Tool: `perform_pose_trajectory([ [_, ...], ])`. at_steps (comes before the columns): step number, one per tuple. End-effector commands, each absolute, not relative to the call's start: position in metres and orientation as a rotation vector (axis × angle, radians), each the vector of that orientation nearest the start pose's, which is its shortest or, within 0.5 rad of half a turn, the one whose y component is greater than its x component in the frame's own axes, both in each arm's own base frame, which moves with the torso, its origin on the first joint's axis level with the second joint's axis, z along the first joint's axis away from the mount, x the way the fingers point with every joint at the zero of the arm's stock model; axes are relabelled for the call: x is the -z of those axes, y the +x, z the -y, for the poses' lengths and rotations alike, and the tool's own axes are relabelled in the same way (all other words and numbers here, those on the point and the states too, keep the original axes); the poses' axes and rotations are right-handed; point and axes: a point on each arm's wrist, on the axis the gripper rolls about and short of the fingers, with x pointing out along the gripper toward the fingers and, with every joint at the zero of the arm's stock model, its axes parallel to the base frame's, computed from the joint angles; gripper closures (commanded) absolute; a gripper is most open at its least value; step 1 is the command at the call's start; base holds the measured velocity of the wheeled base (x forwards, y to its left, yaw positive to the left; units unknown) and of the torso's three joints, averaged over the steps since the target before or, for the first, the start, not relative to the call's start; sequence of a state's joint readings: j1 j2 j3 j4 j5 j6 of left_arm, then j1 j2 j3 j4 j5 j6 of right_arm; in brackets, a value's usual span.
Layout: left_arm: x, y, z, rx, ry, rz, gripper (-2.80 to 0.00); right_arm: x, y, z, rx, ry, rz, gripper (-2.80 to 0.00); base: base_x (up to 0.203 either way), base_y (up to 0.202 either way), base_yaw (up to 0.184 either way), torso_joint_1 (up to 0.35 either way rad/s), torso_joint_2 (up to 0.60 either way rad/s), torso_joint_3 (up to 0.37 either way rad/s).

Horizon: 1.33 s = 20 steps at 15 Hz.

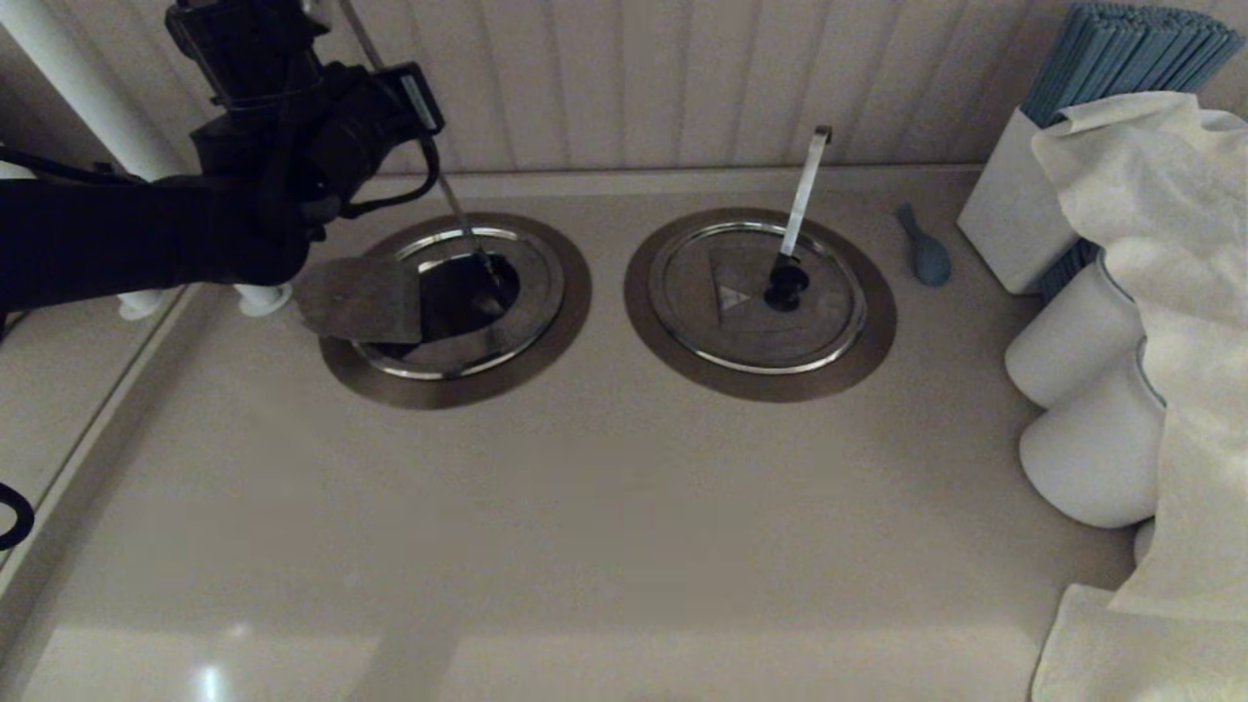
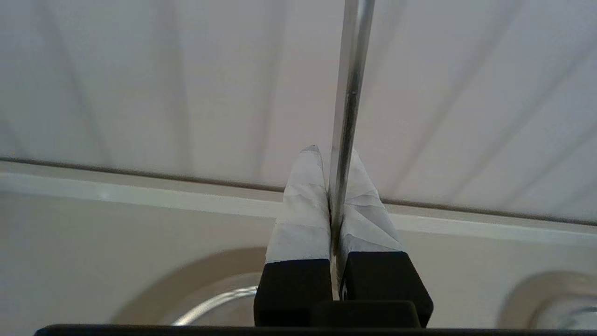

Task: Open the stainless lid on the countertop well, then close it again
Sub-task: Stir with a spoon

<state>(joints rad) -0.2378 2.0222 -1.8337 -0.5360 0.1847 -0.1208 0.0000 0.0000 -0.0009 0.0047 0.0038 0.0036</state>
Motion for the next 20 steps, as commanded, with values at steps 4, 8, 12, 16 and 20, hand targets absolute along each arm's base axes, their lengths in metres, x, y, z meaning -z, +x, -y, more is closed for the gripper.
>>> perform_pose_trajectory([
  [4,-0.346,0.410,0.080,0.035,-0.173,0.351,0.00,-0.075,-0.023,0.000,-0.005,0.003,-0.006,0.00,0.000,0.000,0.000,0.000,0.00,0.000],
  [8,-0.357,0.397,0.073,0.023,-0.167,0.335,0.00,-0.075,-0.023,0.000,-0.005,0.003,-0.005,0.00,0.000,0.000,0.000,0.000,0.00,0.000],
  [12,-0.350,0.395,0.072,0.012,-0.131,0.202,0.00,-0.075,-0.023,0.000,-0.005,0.003,-0.005,0.00,0.000,0.000,0.000,0.000,0.00,0.000],
  [16,-0.340,0.398,0.075,0.013,-0.094,0.150,0.00,-0.075,-0.023,0.000,-0.005,0.003,-0.005,0.00,0.000,0.000,0.000,0.000,0.00,0.000],
  [20,-0.326,0.395,0.095,0.060,-0.070,0.015,0.00,-0.075,-0.023,0.000,-0.005,0.003,-0.006,0.00,0.000,0.000,0.000,0.000,0.00,0.000],
])
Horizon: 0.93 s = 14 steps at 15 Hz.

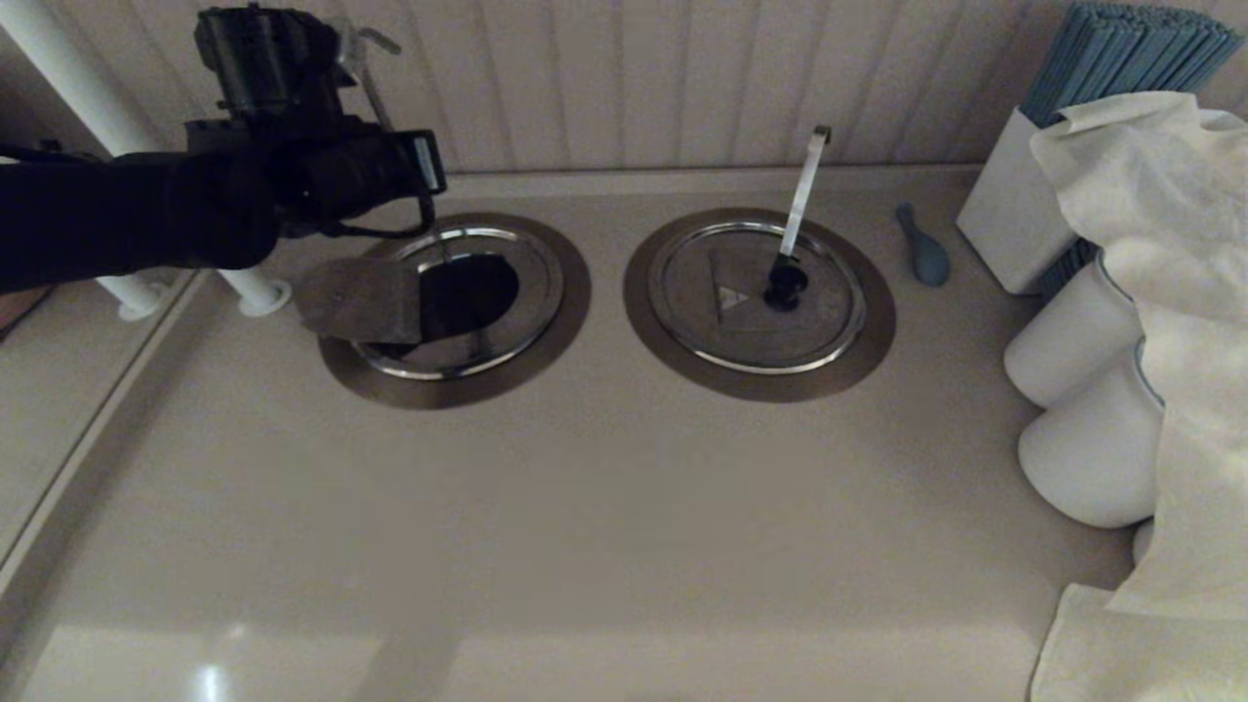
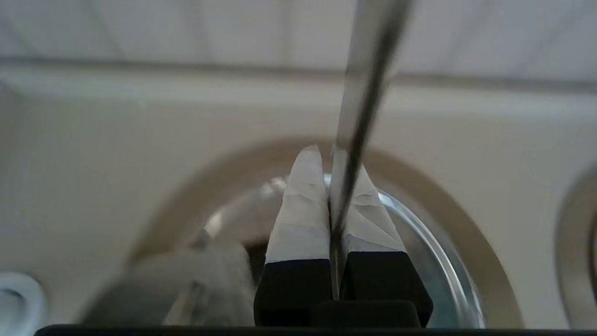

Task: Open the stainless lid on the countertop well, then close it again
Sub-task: Stir with a spoon

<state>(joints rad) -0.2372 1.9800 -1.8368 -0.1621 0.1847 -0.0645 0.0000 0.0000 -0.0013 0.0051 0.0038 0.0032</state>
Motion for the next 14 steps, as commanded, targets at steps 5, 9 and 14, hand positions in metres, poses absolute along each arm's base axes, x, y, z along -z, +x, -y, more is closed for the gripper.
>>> perform_pose_trajectory([
  [5,-0.323,0.392,0.115,0.102,-0.073,0.006,0.00,-0.075,-0.023,0.000,-0.005,0.003,-0.005,0.00,0.000,0.000,0.000,0.000,0.00,0.000],
  [9,-0.316,0.406,0.122,0.064,-0.075,0.014,0.00,-0.075,-0.023,0.000,-0.005,0.003,-0.005,0.00,0.000,0.000,0.000,0.000,0.00,0.000],
  [14,-0.340,0.400,0.091,-0.023,-0.096,0.083,0.00,-0.075,-0.023,0.000,-0.005,0.003,-0.005,0.00,0.000,0.000,0.000,0.000,0.00,0.000],
])
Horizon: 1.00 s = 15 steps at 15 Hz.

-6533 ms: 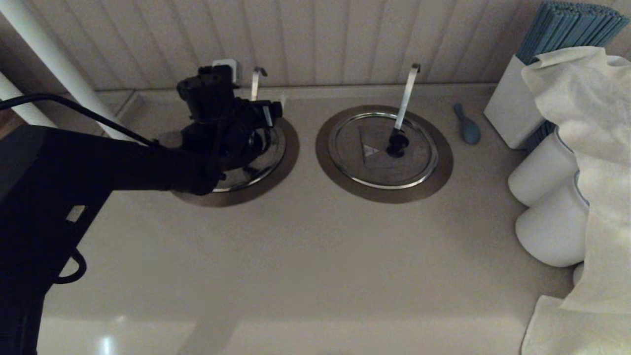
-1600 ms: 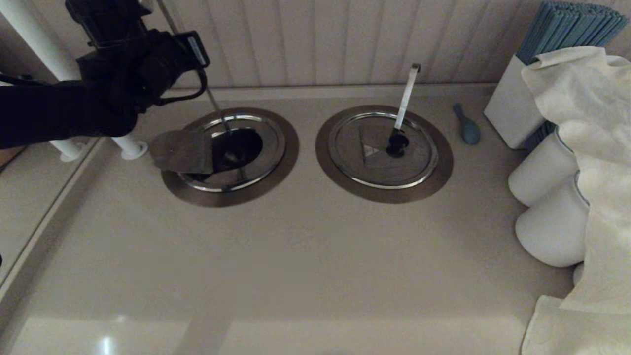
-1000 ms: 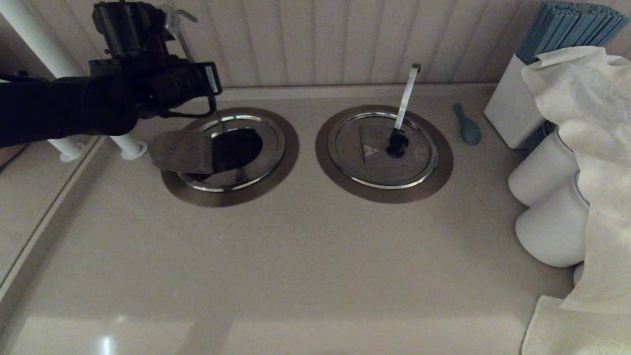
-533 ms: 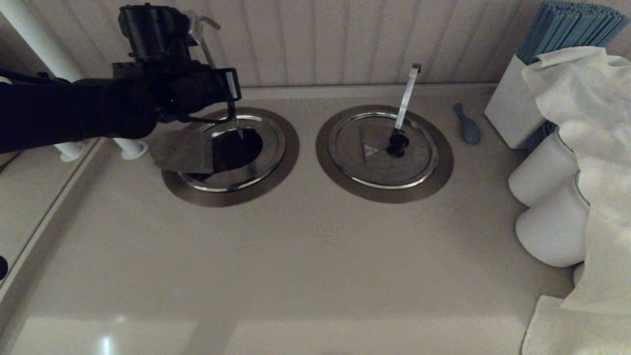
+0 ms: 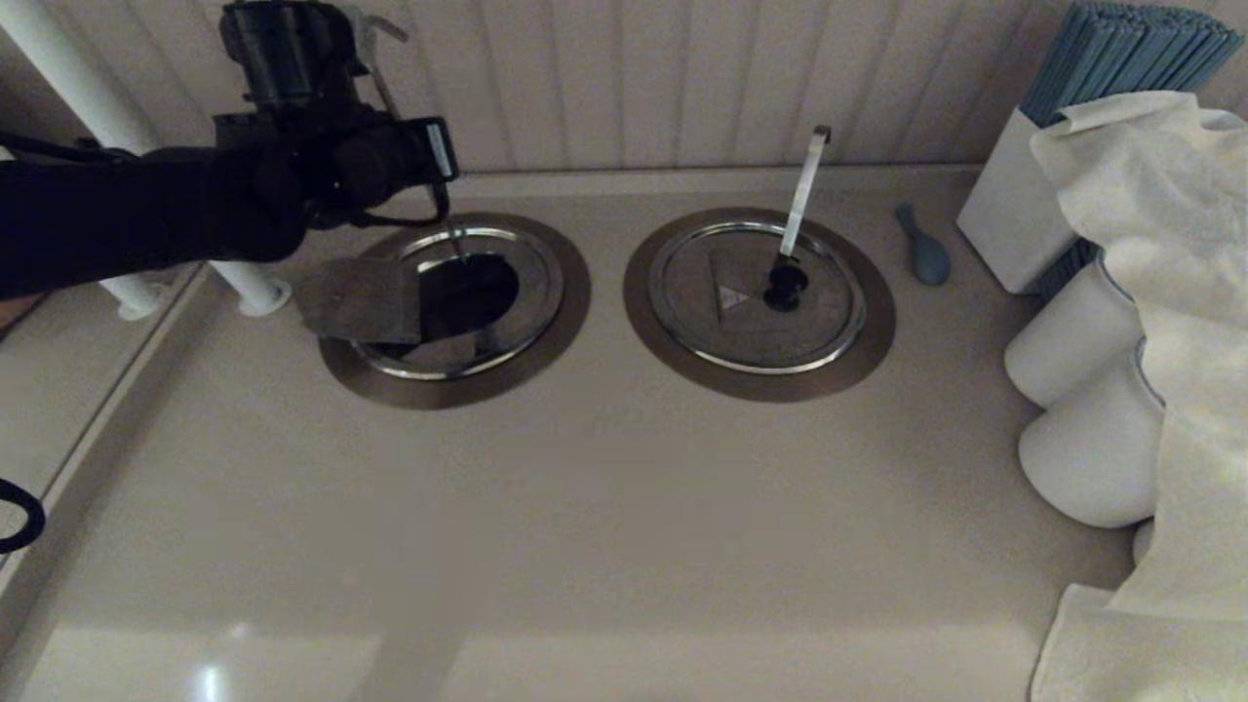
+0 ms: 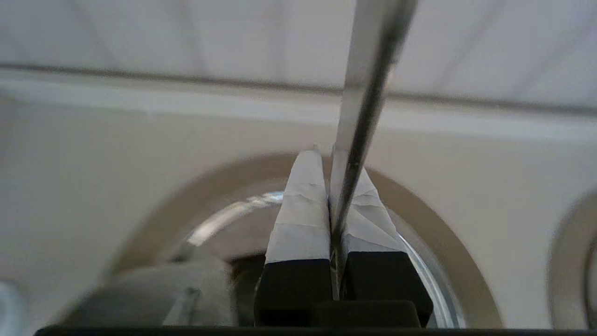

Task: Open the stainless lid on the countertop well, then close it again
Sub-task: Stir with a spoon

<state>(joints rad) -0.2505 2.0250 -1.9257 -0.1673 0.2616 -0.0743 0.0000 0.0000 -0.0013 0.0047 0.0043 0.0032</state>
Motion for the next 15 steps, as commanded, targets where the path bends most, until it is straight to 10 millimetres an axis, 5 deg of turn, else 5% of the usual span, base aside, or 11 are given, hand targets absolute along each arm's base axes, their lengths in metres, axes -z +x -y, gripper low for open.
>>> perform_pose_trajectory([
  [1,-0.345,0.397,0.084,-0.032,-0.097,0.095,0.00,-0.075,-0.023,0.000,-0.005,0.003,-0.005,0.00,0.000,0.000,0.000,0.000,0.00,0.000],
  [9,-0.355,0.376,0.075,-0.036,-0.077,0.042,0.00,-0.075,-0.023,0.000,-0.005,0.003,-0.006,0.00,0.000,0.000,0.000,0.000,0.00,0.000],
  [15,-0.325,0.366,0.134,0.113,-0.043,-0.077,0.00,-0.075,-0.023,0.000,-0.005,0.003,-0.005,0.00,0.000,0.000,0.000,0.000,0.00,0.000],
])
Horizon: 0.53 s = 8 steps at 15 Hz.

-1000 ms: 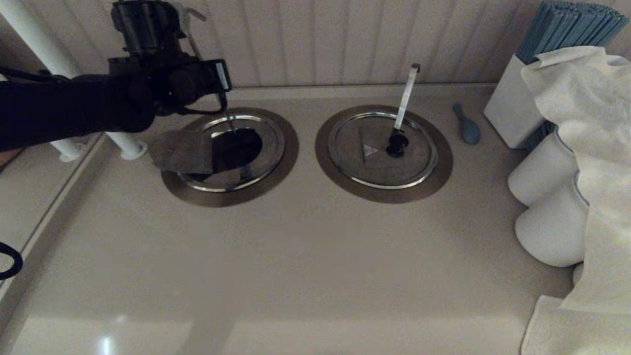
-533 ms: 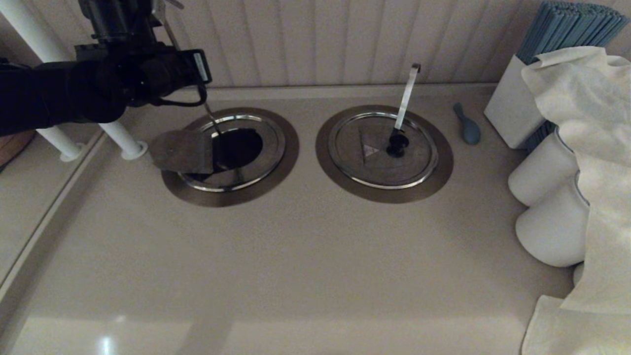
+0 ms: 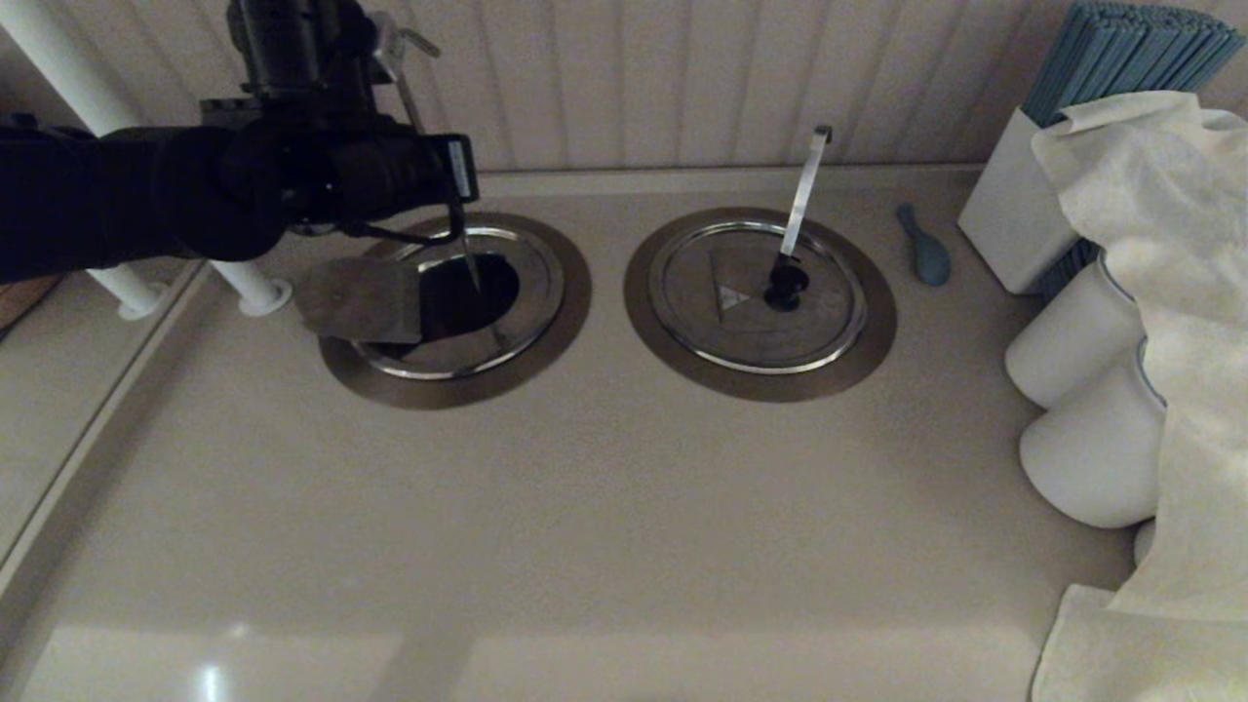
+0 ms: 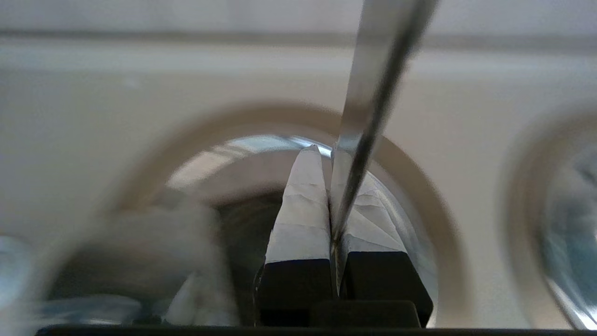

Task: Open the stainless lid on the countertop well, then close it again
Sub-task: Stir with a spoon

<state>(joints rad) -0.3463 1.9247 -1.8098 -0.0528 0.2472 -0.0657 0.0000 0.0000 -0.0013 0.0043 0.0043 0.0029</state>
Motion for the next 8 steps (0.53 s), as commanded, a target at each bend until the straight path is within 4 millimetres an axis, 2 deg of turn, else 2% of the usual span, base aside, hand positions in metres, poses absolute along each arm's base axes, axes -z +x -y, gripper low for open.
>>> perform_pose_trajectory([
  [1,-0.322,0.363,0.141,0.129,-0.038,-0.088,0.00,-0.075,-0.023,0.000,-0.005,0.003,-0.005,0.00,0.000,0.000,0.000,0.000,0.00,0.000],
  [4,-0.317,0.365,0.150,0.143,-0.034,-0.096,0.00,-0.075,-0.023,0.000,-0.005,0.003,-0.005,0.00,0.000,0.000,0.000,0.000,0.00,0.000],
  [5,-0.311,0.371,0.153,0.142,-0.032,-0.102,0.00,-0.075,-0.023,0.000,-0.005,0.003,-0.005,0.00,0.000,0.000,0.000,0.000,0.00,0.000],
  [8,-0.311,0.386,0.152,0.091,-0.050,-0.055,0.00,-0.075,-0.023,0.000,-0.005,0.003,-0.006,0.00,0.000,0.000,0.000,0.000,0.00,0.000],
])
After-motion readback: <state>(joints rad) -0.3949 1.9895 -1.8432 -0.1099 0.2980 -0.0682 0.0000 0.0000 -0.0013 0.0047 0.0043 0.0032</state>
